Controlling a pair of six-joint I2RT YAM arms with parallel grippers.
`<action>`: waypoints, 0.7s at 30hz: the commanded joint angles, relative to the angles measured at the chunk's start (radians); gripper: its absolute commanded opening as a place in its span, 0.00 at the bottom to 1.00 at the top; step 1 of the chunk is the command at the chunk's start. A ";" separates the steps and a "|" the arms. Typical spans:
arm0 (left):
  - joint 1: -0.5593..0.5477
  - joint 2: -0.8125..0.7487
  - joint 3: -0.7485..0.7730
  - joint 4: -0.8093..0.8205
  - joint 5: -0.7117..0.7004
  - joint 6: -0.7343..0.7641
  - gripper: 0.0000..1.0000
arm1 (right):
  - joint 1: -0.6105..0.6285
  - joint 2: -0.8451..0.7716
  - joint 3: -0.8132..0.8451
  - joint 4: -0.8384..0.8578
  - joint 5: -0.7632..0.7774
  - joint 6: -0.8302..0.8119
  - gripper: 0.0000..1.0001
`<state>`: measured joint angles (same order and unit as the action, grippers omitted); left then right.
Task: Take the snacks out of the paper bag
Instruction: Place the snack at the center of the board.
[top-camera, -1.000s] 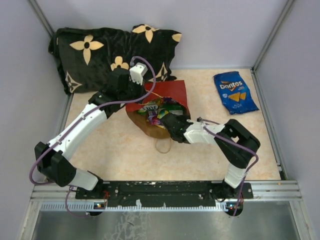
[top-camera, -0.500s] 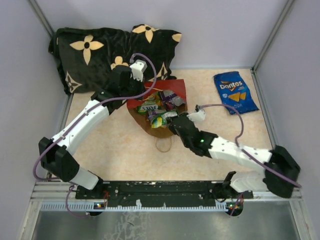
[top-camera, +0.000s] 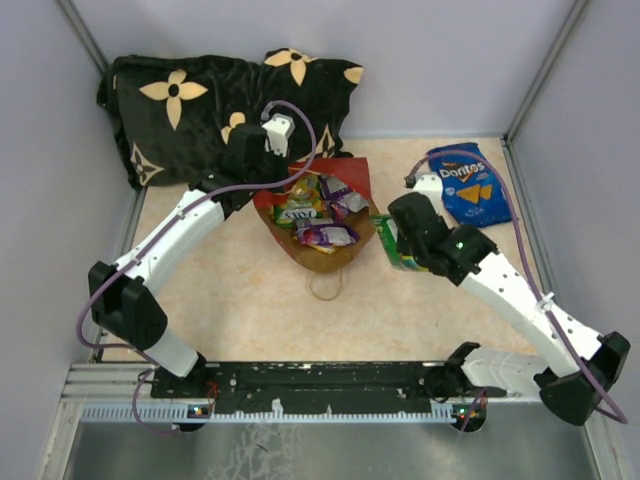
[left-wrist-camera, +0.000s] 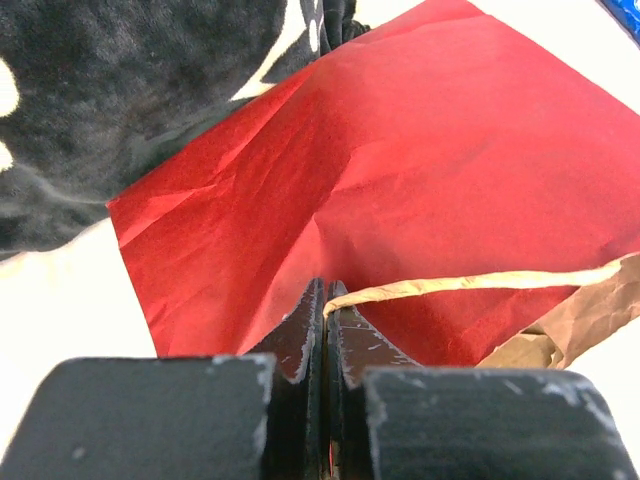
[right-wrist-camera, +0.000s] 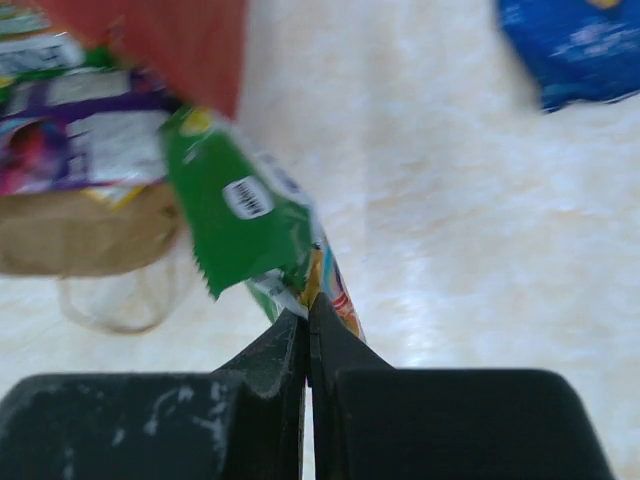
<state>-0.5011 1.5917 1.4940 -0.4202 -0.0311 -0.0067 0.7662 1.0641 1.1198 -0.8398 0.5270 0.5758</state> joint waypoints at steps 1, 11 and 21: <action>0.015 -0.004 0.024 -0.011 -0.037 0.017 0.00 | -0.154 0.097 0.146 -0.063 0.114 -0.281 0.00; 0.026 -0.048 -0.022 -0.014 -0.028 0.060 0.00 | -0.280 0.715 0.658 -0.146 0.401 -0.464 0.00; 0.031 -0.068 -0.058 -0.006 -0.015 0.070 0.01 | -0.299 1.321 1.278 -0.268 0.255 -0.468 0.92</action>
<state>-0.4866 1.5490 1.4441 -0.4229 -0.0360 0.0441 0.4667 2.2875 2.1952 -1.0584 0.8989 0.1562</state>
